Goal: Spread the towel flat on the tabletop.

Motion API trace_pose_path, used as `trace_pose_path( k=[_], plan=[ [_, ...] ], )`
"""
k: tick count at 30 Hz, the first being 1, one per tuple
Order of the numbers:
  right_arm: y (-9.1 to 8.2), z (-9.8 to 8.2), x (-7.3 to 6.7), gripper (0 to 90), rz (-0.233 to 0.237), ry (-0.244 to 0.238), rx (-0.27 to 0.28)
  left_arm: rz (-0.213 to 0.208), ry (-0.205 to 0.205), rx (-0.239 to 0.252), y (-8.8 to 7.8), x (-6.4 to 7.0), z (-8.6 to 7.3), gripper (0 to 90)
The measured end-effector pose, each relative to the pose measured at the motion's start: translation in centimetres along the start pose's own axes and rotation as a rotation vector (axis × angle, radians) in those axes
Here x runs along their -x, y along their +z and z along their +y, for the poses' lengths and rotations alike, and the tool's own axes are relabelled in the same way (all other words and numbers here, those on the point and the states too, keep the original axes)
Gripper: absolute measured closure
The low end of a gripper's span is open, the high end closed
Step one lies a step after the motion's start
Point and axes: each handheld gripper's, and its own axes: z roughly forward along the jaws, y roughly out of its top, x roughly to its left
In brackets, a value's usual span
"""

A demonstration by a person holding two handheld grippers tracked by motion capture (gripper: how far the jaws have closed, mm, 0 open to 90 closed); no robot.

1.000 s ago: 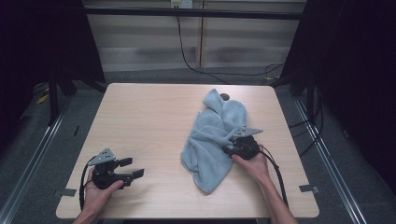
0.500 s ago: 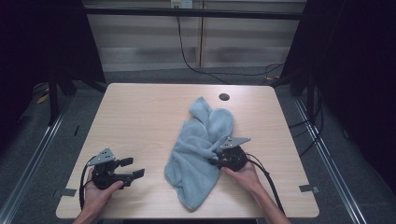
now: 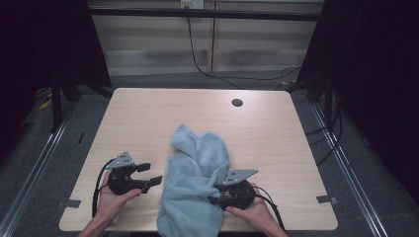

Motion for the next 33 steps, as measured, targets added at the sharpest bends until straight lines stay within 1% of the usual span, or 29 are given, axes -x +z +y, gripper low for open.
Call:
trace_pose_path(
  k=[1, 2, 3, 4, 6, 8, 9, 10, 11, 12, 13, 15, 16, 17, 18, 19, 21, 22, 23, 24, 25, 26, 27, 28, 29, 30, 31, 32, 33],
  plan=[
    [0.0, 0.0, 0.0, 45.3, 0.0, 0.0, 0.0, 0.0, 0.0, 0.0, 0.0, 0.0, 0.0, 25.3],
    [-1.4, 0.6, 0.6, 42.6, -0.011, 0.011, 0.033, -0.009, 0.0, -0.007, 1.0, -0.2, 0.9, 25.3],
    [-1.4, 0.6, 0.6, 42.6, -0.011, 0.011, 0.033, -0.009, 0.0, -0.007, 1.0, -0.2, 0.9, 25.5],
    [-3.0, 1.3, 1.2, 40.4, -0.036, 0.01, 0.077, -0.013, -0.006, -0.011, 1.9, -0.3, 1.8, 25.7],
    [-4.3, 2.1, 2.0, 40.1, -0.061, 0.018, 0.12, -0.015, 0.003, -0.01, 2.8, -0.4, 2.4, 26.8],
    [-4.6, 2.4, 2.4, 40.1, -0.069, 0.024, 0.13, -0.019, -0.002, -0.013, 3.4, -0.5, 2.6, 27.3],
    [-4.7, 2.9, 3.0, 40.2, -0.08, 0.028, 0.132, -0.02, -0.005, -0.021, 4.1, -0.6, 2.7, 27.3],
    [-4.3, 3.4, 3.9, 40.0, -0.1, 0.033, 0.129, -0.018, -0.012, -0.023, 4.6, -0.8, 2.6, 27.5],
    [-3.0, 4.1, 5.3, 38.6, -0.102, 0.046, 0.117, -0.017, -0.016, -0.028, 5.1, -0.8, 2.4, 27.9],
    [-2.1, 4.3, 6.0, 36.3, -0.101, 0.059, 0.11, -0.027, -0.009, -0.05, 5.4, -1.0, 2.1, 28.9],
    [-1.4, 4.5, 6.5, 33.9, -0.097, 0.065, 0.1, -0.021, -0.009, -0.044, 5.4, -1.2, 2.0, 29.6],
    [0.7, 4.6, 7.5, 31.6, -0.088, 0.083, 0.091, -0.056, -0.046, -0.03, 5.7, -1.5, 2.0, 29.7],
    [0.7, 4.6, 7.5, 31.6, -0.088, 0.083, 0.091, -0.056, -0.046, -0.03, 5.7, -1.5, 2.0, 29.4],
    [1.7, 4.7, 7.8, 29.8, -0.07, 0.093, 0.091, -0.059, -0.048, -0.038, 5.9, -1.5, 1.9, 29.4],
    [3.4, 4.8, 8.1, 26.3, -0.07, 0.088, 0.061, -0.074, -0.02, -0.068, 6.7, -1.2, 1.6, 28.3],
    [4.3, 4.8, 8.1, 24.1, -0.065, 0.076, 0.032, -0.074, -0.02, -0.068, 6.7, -1.2, 1.6, 27.1],
    [4.9, 4.8, 8.2, 22.8, -0.055, 0.085, 0.021, -0.079, -0.007, -0.094, 7.2, -0.9, 1.4, 24.9],
    [5.8, 4.5, 8.1, 22.0, -0.061, 0.076, -0.005, -0.078, 0.008, -0.095, 7.5, -0.5, 1.2, 25.1],
    [6.0, 4.4, 8.0, 22.1, -0.066, 0.069, -0.009, -0.079, 0.018, -0.103, 7.6, -0.3, 1.1, 26.4],
    [6.0, 4.4, 7.9, 23.7, -0.069, 0.068, -0.01, -0.082, 0.023, -0.103, 7.7, -0.2, 1.0, 28.1],
    [6.0, 4.4, 7.9, 23.7, -0.069, 0.068, -0.01, -0.082, 0.023, -0.103, 7.7, -0.2, 1.0, 35.9],
    [5.9, 4.3, 7.8, 28.2, -0.07, 0.075, -0.014, -0.089, 0.036, -0.099, 7.7, 0.0, 0.9, 35.9],
    [6.0, 4.0, 7.4, 34.6, -0.082, 0.059, -0.017, -0.085, 0.042, -0.099, 7.7, 0.2, 0.8, 51.5],
    [6.0, 3.9, 7.2, 42.4, -0.082, 0.05, -0.013, -0.093, 0.052, -0.1, 7.6, 0.4, 0.8, 58.0],
    [5.9, 4.0, 7.1, 48.5, -0.059, 0.05, -0.019, -0.093, 0.052, -0.1, 7.6, 0.4, 0.8, 65.6],
    [5.9, 4.0, 7.1, 48.5, -0.059, 0.05, -0.019, -0.1, 0.055, -0.098, 7.4, 0.4, 0.9, 65.6],
    [5.7, 4.1, 6.9, 64.0, -0.043, 0.05, -0.03, -0.1, 0.048, -0.092, 7.3, 0.4, 0.9, 74.6],
    [5.7, 4.1, 6.9, 64.0, -0.043, 0.05, -0.03, -0.102, 0.049, -0.088, 7.2, 0.4, 0.9, 74.6],
    [5.6, 4.2, 6.8, 67.5, -0.045, 0.045, -0.03, -0.107, 0.041, -0.079, 6.9, 0.3, 1.0, 76.2]
  ],
)
